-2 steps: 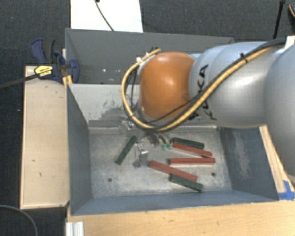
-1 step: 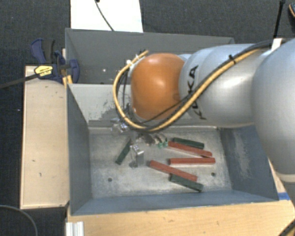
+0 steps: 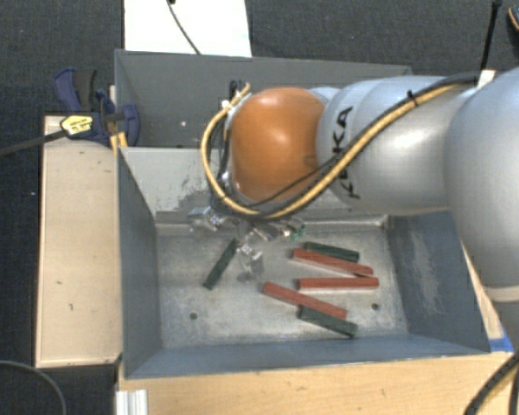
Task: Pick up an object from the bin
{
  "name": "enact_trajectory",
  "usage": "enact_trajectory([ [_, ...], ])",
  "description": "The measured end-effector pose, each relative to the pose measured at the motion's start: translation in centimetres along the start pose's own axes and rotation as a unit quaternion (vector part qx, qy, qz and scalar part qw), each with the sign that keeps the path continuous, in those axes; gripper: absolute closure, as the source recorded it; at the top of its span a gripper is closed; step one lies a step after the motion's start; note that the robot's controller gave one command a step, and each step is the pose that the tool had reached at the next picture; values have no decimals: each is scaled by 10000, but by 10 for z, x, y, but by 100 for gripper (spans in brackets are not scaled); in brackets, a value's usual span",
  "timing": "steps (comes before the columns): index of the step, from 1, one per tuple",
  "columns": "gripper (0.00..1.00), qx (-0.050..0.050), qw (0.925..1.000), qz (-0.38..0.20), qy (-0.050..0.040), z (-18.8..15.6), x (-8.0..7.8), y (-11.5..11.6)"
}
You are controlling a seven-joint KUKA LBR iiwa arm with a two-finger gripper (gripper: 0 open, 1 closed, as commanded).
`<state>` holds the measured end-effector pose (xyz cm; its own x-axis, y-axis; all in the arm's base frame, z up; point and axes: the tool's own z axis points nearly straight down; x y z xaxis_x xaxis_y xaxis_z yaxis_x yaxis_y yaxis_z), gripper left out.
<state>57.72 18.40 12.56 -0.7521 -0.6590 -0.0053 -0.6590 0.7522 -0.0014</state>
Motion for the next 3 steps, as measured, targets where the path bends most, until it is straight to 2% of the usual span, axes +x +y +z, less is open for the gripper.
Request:
enact_trajectory([
  [1,0,-6,9994,345,10,54,-6,1],
  [2,100,-10,9898,-1426,2,55,-11,-7],
  [3,100,-10,9898,-1425,3,55,-11,-7],
])
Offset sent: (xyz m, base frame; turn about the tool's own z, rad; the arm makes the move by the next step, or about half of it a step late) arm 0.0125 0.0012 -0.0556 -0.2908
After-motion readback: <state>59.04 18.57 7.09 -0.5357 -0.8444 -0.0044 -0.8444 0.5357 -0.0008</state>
